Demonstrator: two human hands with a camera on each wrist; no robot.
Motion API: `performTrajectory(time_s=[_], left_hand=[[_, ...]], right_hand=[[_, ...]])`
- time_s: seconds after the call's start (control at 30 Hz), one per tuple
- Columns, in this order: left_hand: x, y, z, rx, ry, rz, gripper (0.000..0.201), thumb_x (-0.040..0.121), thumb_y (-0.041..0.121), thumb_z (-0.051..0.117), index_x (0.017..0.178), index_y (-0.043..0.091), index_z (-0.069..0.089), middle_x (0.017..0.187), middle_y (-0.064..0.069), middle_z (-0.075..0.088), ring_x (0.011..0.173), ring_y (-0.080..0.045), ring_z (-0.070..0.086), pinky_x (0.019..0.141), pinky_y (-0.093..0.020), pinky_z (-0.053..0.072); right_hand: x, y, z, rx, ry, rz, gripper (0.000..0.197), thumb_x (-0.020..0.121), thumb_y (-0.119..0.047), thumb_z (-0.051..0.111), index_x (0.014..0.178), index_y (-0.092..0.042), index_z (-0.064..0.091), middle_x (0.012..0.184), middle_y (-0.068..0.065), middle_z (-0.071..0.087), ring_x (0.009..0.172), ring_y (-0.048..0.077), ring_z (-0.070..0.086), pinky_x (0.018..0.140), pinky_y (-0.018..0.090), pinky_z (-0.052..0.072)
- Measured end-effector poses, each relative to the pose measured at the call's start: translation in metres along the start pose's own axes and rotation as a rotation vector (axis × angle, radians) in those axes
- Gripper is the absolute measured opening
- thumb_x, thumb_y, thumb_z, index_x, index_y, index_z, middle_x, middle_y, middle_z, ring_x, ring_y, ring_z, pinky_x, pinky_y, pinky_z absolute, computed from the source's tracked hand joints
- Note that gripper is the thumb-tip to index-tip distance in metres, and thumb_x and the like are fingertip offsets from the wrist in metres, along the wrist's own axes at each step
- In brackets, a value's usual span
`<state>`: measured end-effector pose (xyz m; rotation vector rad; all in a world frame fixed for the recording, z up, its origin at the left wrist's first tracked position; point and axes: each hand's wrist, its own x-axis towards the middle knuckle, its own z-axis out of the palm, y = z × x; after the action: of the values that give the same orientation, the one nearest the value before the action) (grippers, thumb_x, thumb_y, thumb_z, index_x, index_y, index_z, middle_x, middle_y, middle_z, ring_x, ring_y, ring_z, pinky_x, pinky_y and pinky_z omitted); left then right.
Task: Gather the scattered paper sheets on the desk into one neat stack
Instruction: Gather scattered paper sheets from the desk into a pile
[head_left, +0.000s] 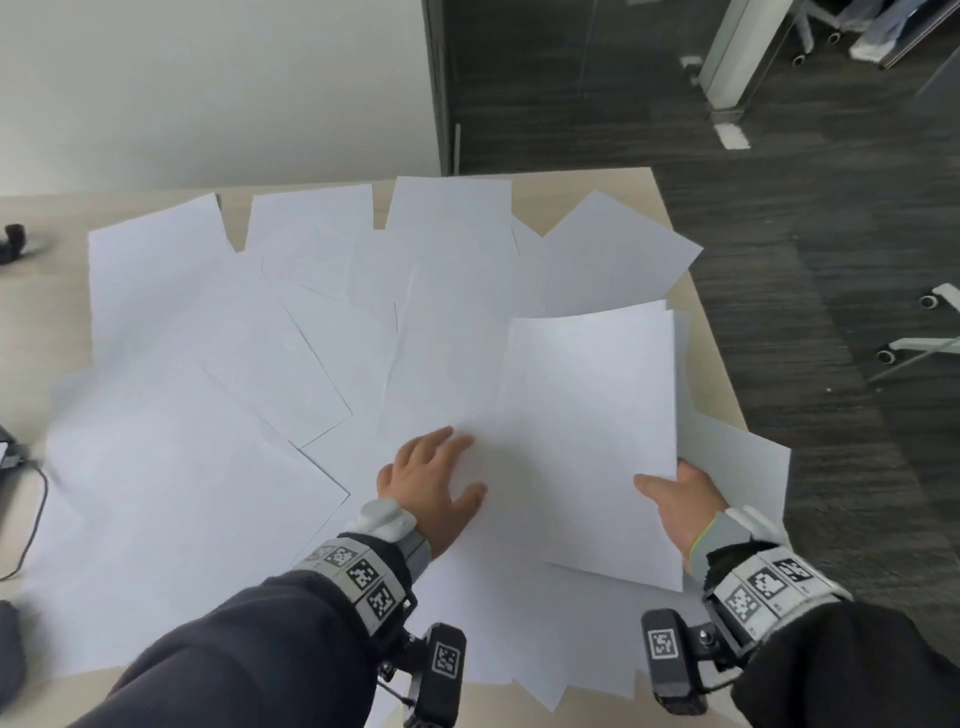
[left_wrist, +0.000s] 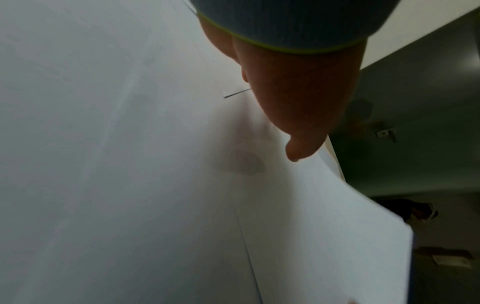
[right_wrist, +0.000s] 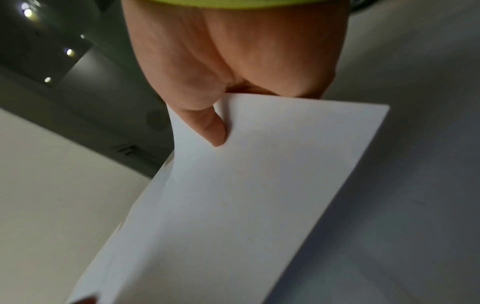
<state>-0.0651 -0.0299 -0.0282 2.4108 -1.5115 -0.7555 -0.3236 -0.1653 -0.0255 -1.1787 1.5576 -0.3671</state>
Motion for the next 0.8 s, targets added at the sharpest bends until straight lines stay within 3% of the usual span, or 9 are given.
performTrajectory(time_s=[0.07, 0.17, 0.3, 0.4, 0.5, 0.63, 0.8], left_hand=[[0.016, 0.001, -0.008, -0.006, 0.023, -0.053, 0.061, 0.092, 0.062, 0.049, 0.149, 0.042, 0.035, 0.162, 0.013, 0.027, 0.149, -0.016, 0.02, 0.117, -0.045, 0.023], [0.04, 0.009, -0.015, 0.01, 0.034, -0.124, 0.071, 0.087, 0.072, 0.049, 0.149, 0.04, 0.034, 0.165, 0.008, 0.021, 0.152, -0.019, 0.016, 0.119, -0.049, 0.022], [0.065, 0.025, -0.013, 0.122, -0.078, -0.162, 0.106, 0.073, 0.088, 0.051, 0.157, 0.04, 0.008, 0.169, 0.007, -0.008, 0.155, -0.021, -0.009, 0.124, -0.05, 0.01], [0.072, 0.029, -0.006, 0.193, -0.146, -0.19, 0.125, 0.063, 0.093, 0.053, 0.157, 0.041, -0.01, 0.166, 0.008, -0.021, 0.154, -0.021, -0.019, 0.124, -0.05, 0.003], [0.074, 0.026, 0.002, 0.206, -0.129, -0.188, 0.123, 0.065, 0.092, 0.053, 0.156, 0.041, -0.012, 0.167, 0.009, -0.021, 0.153, -0.021, -0.02, 0.124, -0.051, 0.002], [0.074, 0.02, 0.004, 0.177, -0.092, -0.157, 0.111, 0.071, 0.088, 0.052, 0.156, 0.043, -0.004, 0.167, 0.011, -0.015, 0.154, -0.02, -0.014, 0.123, -0.049, 0.006], [0.075, 0.01, -0.003, 0.138, -0.067, -0.111, 0.099, 0.08, 0.08, 0.053, 0.157, 0.041, 0.007, 0.168, 0.017, -0.007, 0.155, -0.016, -0.005, 0.123, -0.049, 0.012]], right_hand=[[0.009, 0.002, -0.024, 0.019, 0.071, 0.017, 0.02, 0.09, 0.001, 0.059, 0.104, -0.013, 0.065, 0.091, 0.009, 0.068, 0.086, 0.028, 0.063, 0.09, 0.041, 0.05], [0.019, 0.003, -0.051, 0.056, 0.124, 0.034, 0.023, 0.091, 0.002, 0.057, 0.107, -0.015, 0.061, 0.089, 0.007, 0.067, 0.086, 0.029, 0.061, 0.09, 0.043, 0.05], [0.024, 0.004, -0.063, 0.046, 0.169, 0.015, 0.029, 0.092, -0.003, 0.057, 0.117, -0.017, 0.062, 0.096, 0.005, 0.068, 0.089, 0.029, 0.063, 0.09, 0.041, 0.051], [0.024, 0.003, -0.06, 0.048, 0.171, 0.008, 0.027, 0.093, -0.005, 0.054, 0.113, -0.021, 0.061, 0.09, -0.001, 0.067, 0.084, 0.026, 0.063, 0.085, 0.037, 0.051], [0.025, 0.002, -0.059, 0.071, 0.147, 0.018, 0.023, 0.093, -0.004, 0.053, 0.105, -0.021, 0.061, 0.089, -0.002, 0.067, 0.079, 0.021, 0.062, 0.076, 0.032, 0.051], [0.028, 0.004, -0.053, 0.101, 0.115, 0.059, 0.027, 0.091, -0.003, 0.055, 0.09, -0.029, 0.061, 0.092, 0.002, 0.07, 0.089, 0.029, 0.065, 0.092, 0.047, 0.053], [0.025, 0.004, -0.044, 0.169, 0.1, 0.075, 0.029, 0.091, -0.002, 0.056, 0.099, -0.029, 0.064, 0.093, -0.002, 0.071, 0.092, 0.026, 0.067, 0.092, 0.045, 0.052]])
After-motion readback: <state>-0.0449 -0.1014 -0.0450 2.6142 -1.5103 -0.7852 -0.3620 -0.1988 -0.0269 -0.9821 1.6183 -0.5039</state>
